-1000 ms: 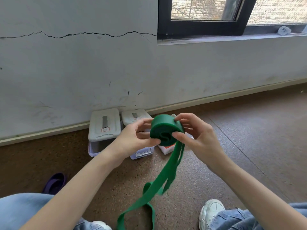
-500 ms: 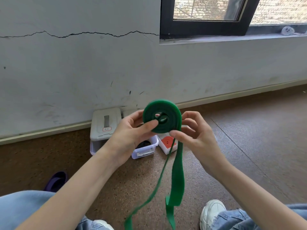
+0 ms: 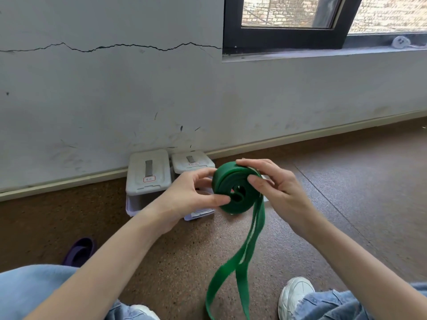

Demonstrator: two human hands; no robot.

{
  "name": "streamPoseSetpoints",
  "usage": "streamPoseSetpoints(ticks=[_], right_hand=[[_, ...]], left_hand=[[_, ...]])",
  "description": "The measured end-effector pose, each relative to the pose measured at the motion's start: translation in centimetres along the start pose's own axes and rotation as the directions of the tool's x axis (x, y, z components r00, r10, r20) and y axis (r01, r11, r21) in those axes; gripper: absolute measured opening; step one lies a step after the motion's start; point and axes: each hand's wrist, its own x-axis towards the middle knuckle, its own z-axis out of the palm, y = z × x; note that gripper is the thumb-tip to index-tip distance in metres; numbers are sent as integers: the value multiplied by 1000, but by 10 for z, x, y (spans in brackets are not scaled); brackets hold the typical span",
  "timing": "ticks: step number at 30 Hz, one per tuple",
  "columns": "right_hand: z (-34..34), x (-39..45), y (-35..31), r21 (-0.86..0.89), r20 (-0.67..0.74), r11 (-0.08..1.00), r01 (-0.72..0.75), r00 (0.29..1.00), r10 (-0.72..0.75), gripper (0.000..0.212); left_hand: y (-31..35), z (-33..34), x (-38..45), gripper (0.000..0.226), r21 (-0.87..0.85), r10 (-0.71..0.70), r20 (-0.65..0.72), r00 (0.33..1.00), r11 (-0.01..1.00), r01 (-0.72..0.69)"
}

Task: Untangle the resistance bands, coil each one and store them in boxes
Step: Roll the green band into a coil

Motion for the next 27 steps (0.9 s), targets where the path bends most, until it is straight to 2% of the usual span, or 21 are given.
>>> streamPoseSetpoints(ticks=[2, 5, 9, 12, 18, 22, 24, 25, 27], right_hand=[[-1, 0, -1, 99, -67, 995, 0, 998, 7, 27], [-4, 1, 0, 208, -166, 978, -21, 985, 56, 38], [2, 1, 2, 219, -122, 975, -40, 990, 68, 41], [2, 0, 1, 283, -107, 958, -54, 990, 87, 41], [-7, 0, -4, 93, -38, 996, -13, 999, 17, 28], [-10, 1, -7, -61, 59, 998, 28, 998, -24, 30], [-9, 1, -7, -133, 95, 990, 54, 995, -42, 31], [-9, 1, -6, -130, 91, 989, 64, 994, -53, 32], [-8, 2, -6, 11, 34, 999, 36, 999, -36, 30]], left_hand=[[0, 0, -1, 36, -48, 45, -16, 999, 998, -46], [3, -2, 1, 36, -206, 77, -39, 996, 975, -83], [5, -3, 5, 37, -393, 101, -134, 986, 908, -147], [0, 3, 5, 39, -443, 75, -127, 989, 888, -125], [-1, -12, 0, 47, -137, -46, 5, 999, 989, 47], [2, -14, -1, 47, -54, -18, 72, 997, 998, 22], [0, -8, -2, 45, -13, 10, 38, 999, 1000, -9], [-2, -6, -1, 44, -24, 35, 1, 999, 999, -35], [-2, -3, -1, 42, -70, 86, -63, 994, 993, -91]])
